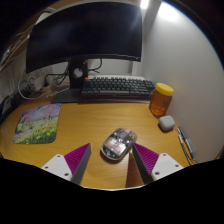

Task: Arrange mouse

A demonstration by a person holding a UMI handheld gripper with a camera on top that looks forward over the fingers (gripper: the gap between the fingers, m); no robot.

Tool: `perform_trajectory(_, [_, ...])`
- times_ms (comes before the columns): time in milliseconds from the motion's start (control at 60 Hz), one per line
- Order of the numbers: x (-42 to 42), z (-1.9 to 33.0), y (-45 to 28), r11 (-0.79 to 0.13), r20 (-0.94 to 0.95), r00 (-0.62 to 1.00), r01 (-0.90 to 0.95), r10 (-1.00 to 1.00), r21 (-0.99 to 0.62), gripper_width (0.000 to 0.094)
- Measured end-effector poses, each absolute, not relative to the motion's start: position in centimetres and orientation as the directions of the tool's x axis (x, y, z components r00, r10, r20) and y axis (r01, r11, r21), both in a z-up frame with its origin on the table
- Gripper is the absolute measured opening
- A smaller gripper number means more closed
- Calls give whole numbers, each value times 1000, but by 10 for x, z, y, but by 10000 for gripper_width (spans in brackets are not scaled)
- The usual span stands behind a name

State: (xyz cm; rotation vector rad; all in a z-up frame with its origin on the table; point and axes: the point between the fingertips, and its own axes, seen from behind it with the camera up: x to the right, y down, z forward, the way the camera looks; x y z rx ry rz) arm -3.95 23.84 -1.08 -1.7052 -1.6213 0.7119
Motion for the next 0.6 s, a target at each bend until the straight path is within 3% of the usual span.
perform_trajectory(383, [-91, -12, 234, 11, 50, 45, 616, 998, -787, 846])
perform_trajectory(517, [-102, -12, 237, 19, 61, 49, 609, 997, -793, 708])
perform_trajectory(583, [-105, -11, 242, 22, 76, 64, 608, 995, -794, 472])
perform_trajectory(600, [-105, -11, 243, 21, 78, 67, 607, 995, -794, 467])
